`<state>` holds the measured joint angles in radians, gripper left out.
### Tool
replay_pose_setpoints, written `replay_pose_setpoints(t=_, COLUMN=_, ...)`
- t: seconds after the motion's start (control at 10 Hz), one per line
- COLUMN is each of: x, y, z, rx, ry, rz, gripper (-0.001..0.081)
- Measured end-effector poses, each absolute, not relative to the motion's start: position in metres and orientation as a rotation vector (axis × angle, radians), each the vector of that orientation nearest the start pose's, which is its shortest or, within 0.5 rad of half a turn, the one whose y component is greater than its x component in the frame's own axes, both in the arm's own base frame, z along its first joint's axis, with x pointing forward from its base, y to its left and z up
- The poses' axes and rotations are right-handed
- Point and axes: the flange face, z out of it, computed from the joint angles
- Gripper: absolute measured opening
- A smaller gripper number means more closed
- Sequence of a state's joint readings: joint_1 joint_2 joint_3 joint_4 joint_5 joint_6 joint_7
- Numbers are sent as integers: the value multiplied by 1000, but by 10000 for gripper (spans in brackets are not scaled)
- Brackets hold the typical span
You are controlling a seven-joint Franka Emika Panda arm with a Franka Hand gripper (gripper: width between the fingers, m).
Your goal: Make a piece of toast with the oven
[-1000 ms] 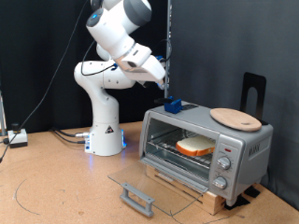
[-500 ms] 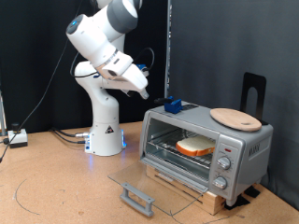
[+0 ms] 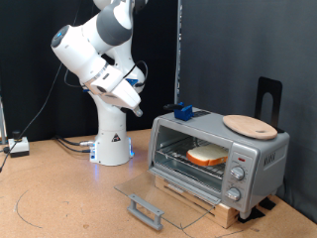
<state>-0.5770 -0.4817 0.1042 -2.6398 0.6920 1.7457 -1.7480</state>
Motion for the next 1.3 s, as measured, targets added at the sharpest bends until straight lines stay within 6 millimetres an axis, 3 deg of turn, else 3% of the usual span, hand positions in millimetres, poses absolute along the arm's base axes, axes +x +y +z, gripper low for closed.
replay_pose_setpoints(t=0.2, x=330, y=-99, z=387, rx=-2258, ry=-1044, rz=-312, gripper=809)
replay_pose_setpoints(t=0.4, x=348, y=-95, z=390, rx=-2321, ry=-761, rz=-169, gripper=809)
replay_pose_setpoints(t=0.8, x=382, y=-123, z=369, rx=-2272, ry=-178, rz=0, gripper=809)
replay_pose_setpoints(t=1.0, x=379, y=-121, z=368, rx=-2262, ry=-202, rz=46, gripper=809)
replay_pose_setpoints(t=1.3, x=386, y=-138, z=357, rx=-2173, ry=85, rz=204, gripper=809)
